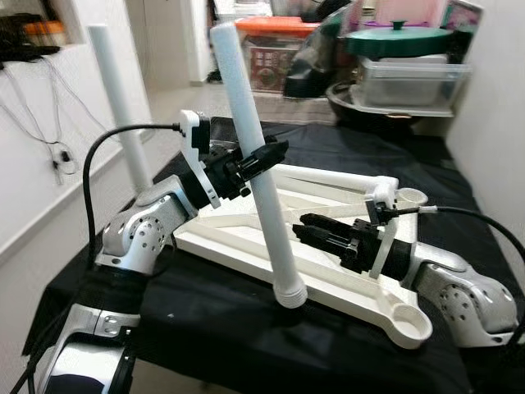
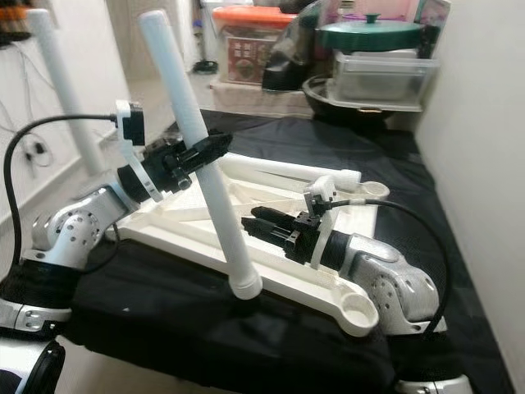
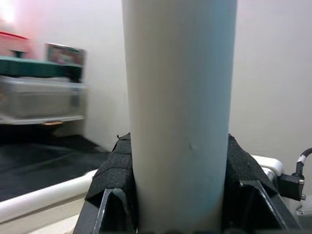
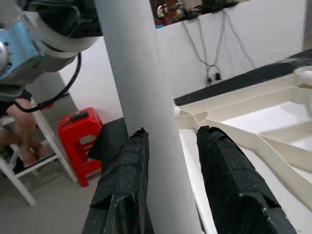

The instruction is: Building children table

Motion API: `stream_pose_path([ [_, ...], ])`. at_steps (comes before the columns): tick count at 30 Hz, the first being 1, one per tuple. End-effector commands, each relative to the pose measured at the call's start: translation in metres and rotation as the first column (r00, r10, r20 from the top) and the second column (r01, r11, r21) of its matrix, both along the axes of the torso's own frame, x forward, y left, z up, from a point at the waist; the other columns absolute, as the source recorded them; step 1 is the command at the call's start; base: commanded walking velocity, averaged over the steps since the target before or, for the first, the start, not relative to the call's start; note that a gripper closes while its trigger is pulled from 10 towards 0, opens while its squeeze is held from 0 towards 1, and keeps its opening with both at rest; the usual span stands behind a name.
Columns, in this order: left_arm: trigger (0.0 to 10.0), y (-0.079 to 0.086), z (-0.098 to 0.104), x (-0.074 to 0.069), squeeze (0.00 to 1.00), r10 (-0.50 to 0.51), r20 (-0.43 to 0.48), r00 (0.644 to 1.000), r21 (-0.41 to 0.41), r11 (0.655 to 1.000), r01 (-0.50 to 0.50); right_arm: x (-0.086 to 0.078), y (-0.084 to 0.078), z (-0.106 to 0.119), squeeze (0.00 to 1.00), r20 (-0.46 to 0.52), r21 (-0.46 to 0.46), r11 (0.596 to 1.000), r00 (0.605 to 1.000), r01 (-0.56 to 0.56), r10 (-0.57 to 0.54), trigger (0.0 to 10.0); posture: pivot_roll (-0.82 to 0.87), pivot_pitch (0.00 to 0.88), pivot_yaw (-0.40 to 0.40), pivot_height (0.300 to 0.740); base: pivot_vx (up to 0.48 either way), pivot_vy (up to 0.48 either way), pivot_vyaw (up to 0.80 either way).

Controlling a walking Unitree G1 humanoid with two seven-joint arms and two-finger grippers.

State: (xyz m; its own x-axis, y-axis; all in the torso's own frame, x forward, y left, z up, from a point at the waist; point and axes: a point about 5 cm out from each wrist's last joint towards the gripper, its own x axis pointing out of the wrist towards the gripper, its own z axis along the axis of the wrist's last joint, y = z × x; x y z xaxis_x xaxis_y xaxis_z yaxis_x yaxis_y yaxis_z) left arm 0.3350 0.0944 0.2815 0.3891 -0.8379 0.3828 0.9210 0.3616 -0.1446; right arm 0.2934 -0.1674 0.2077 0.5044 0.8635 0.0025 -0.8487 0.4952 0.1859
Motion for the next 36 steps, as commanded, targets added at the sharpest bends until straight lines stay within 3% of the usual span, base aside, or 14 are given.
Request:
stream_pose_path([
  [1,10.0,-0.002,0.003,0.001,0.0,-0.003,0.026,1.0,0.011,1.0,0.003,-0.005,0.004,-0.002,0.0,-0.01,0.005,0.999,0.999,-0.054,0.054,10.0,0.01,0.0,-0.009,0.74,0.0,0.0,-0.76],
  [11,10.0,-0.001,0.008,0.004,0.0,0.005,0.037,0.999,-0.006,1.0,-0.005,-0.009,0.005,-0.003,0.0,-0.01,0.009,0.995,0.995,-0.103,0.103,10.0,0.01,0.0,-0.009,0.74,0.0,0.0,-0.76],
  [13,10.0,0.001,0.03,0.005,0.0,-0.009,0.062,0.998,-0.086,0.996,0.014,-0.011,0.007,0.0,0.0,-0.001,0.017,0.991,0.991,-0.132,0.132,10.0,0.01,0.0,-0.006,0.74,0.0,0.0,-0.75],
  [14,10.0,0.001,0.03,0.005,0.0,-0.009,0.062,0.998,-0.086,0.996,0.014,-0.011,0.007,0.0,0.0,-0.001,0.017,0.991,0.991,-0.132,0.132,10.0,0.01,0.0,-0.006,0.74,0.0,0.0,-0.74],
  [16,10.0,0.004,0.062,0.004,0.0,-0.03,0.1,0.995,-0.197,0.979,0.05,-0.012,0.008,0.004,0.0,0.008,0.028,0.987,0.987,-0.161,0.161,10.0,0.02,0.0,-0.007,0.74,0.0,0.0,-0.74],
  [22,10.0,0.008,0.092,-0.001,0.0,-0.056,0.144,0.988,-0.309,0.946,0.099,-0.012,0.007,0.005,0.0,0.01,0.023,0.985,0.985,-0.173,0.172,10.0,0.02,0.0,-0.006,0.74,0.0,0.0,-0.72],
  [27,10.0,0.01,0.091,-0.001,0.0,-0.051,0.153,0.987,-0.3,0.949,0.096,-0.006,-0.001,0.009,0.0,0.025,0.021,0.993,0.993,-0.114,0.114,10.0,0.02,0.0,-0.005,0.74,0.0,0.0,-0.65],
  [36,10.0,0.009,0.078,0.002,0.0,-0.054,0.125,0.991,-0.248,0.965,0.084,0.005,-0.02,0.012,0.0,0.059,-0.049,0.999,0.998,-0.006,0.009,10.0,0.02,0.0,-0.007,0.74,0.0,0.0,0.0],
])
